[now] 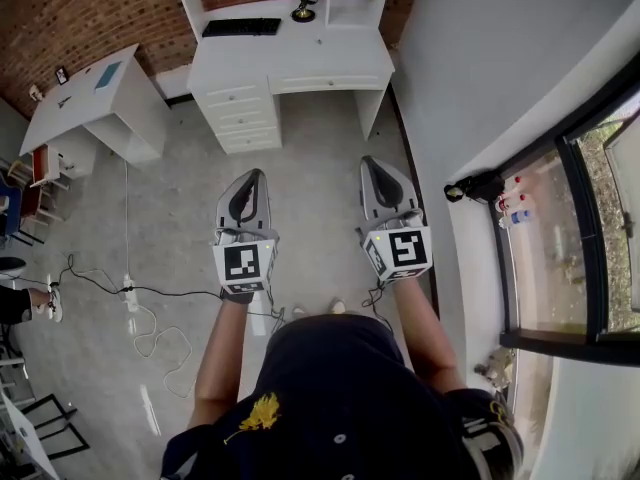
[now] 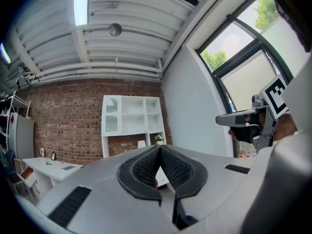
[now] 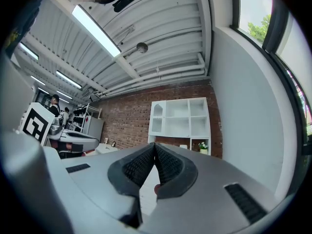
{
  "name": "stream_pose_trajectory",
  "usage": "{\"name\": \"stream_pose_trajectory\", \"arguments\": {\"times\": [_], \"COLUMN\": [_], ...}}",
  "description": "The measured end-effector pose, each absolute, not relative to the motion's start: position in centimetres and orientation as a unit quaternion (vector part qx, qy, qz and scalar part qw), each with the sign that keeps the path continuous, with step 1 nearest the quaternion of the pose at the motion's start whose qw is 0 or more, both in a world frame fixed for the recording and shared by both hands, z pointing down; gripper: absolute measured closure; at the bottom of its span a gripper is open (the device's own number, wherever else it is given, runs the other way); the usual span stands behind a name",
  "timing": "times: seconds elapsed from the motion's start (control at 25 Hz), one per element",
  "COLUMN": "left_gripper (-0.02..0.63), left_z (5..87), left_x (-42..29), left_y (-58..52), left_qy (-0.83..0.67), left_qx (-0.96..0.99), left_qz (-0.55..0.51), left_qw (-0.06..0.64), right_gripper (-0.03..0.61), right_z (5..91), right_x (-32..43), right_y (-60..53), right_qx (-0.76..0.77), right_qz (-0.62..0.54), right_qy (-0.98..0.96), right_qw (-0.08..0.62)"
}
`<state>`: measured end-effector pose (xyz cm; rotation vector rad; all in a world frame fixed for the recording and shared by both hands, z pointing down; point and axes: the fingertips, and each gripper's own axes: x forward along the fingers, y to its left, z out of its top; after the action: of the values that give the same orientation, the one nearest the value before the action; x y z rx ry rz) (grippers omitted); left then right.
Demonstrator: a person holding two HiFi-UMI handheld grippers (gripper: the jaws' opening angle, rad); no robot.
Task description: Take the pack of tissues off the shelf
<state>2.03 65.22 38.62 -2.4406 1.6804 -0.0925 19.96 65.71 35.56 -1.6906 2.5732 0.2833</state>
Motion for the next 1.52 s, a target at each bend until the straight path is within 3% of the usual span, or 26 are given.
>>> {"name": "stream_pose_trajectory", "arguments": {"times": [0.08, 0.32, 0.44, 1.04, 1.52], "left_gripper": [0.595, 0.595, 0.595, 0.595, 0.595], "left_z": [38.6, 38.2, 38.3, 40.1, 40.7], "left_x": [0.9, -1.3, -2.4, -5.9, -7.3], "left_y": [65.2, 65.8, 66.3, 65.0, 50.4], "left_qy": [0.569, 0.575, 0.576, 0.567, 0.598], "left_qx": [-0.817, -0.813, -0.812, -0.821, -0.797], "left_qz": [-0.033, -0.029, -0.026, -0.011, -0.045], "left_qw": [0.086, 0.089, 0.086, 0.071, 0.072], "right_gripper": [0.574, 0.377, 0.347, 0.347, 0.347], "right_z": [35.4, 35.0, 35.2, 36.2, 35.6], "right_x": [19.0, 17.1, 16.1, 13.4, 12.7], "right_y": [65.8, 66.0, 66.2, 64.9, 48.0], "right_qx": [-0.538, -0.526, -0.526, -0.549, -0.511], "right_qz": [0.094, 0.091, 0.092, 0.097, 0.098], "right_qy": [0.837, 0.845, 0.845, 0.83, 0.854], "right_qw": [0.027, 0.037, 0.031, 0.007, 0.019]}}
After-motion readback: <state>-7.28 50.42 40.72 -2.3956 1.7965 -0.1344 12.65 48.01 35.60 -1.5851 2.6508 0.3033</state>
